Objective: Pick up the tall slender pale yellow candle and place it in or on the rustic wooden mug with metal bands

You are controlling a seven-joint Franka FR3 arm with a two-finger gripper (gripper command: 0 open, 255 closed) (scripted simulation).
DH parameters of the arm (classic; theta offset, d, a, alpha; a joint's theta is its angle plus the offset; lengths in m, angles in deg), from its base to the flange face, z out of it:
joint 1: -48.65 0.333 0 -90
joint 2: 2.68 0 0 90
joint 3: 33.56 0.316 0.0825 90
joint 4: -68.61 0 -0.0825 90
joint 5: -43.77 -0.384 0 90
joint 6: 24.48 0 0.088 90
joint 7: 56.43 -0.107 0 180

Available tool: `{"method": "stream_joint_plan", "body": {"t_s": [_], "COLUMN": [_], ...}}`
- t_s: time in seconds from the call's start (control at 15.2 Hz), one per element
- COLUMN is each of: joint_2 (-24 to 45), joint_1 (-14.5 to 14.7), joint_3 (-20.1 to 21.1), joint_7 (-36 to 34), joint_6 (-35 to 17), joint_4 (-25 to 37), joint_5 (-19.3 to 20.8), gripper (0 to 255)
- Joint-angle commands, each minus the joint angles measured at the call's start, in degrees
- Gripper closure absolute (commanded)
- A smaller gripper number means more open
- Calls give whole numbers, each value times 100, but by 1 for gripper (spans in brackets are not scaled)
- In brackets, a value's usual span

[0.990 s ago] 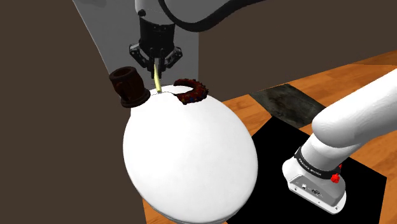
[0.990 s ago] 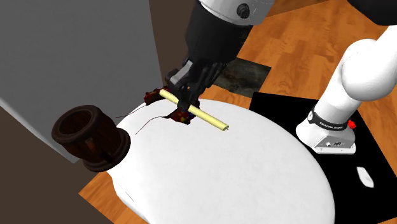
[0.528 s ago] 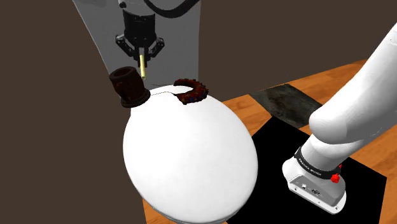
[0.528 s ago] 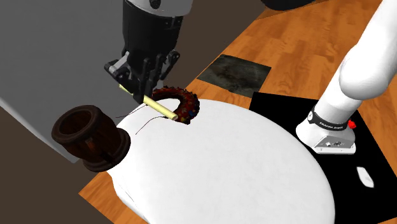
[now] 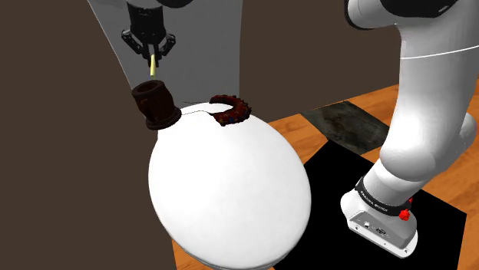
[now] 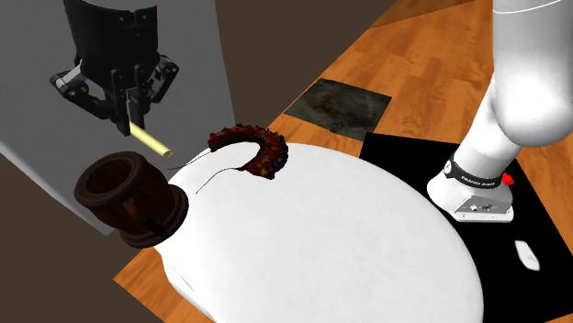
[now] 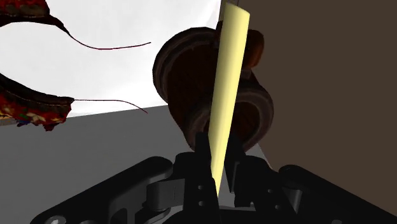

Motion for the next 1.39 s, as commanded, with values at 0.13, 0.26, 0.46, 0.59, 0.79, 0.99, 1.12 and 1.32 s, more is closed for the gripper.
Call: {"method": "stream_joint_plan", "body": {"t_s": [0.13,0.26,0.46,0.59,0.79,0.99,1.12,1.32], "joint_2": [970,939,911,902,902,914,933,933], "joint_1": [800,714,604,542,466,407,370,370], "joint_3": [-389,-384,-379,-381,-392,-412,-433,-433], "joint_7": [287,232,151,98,20,-57,-119,-119], "joint_6": [593,425,186,34,-184,-392,-550,-550], "joint_4": [1578,1354,1050,867,617,393,231,231], "joint_5": [480,475,484,498,528,569,609,609], "gripper": [255,255,255,255,255,255,255,255]}}
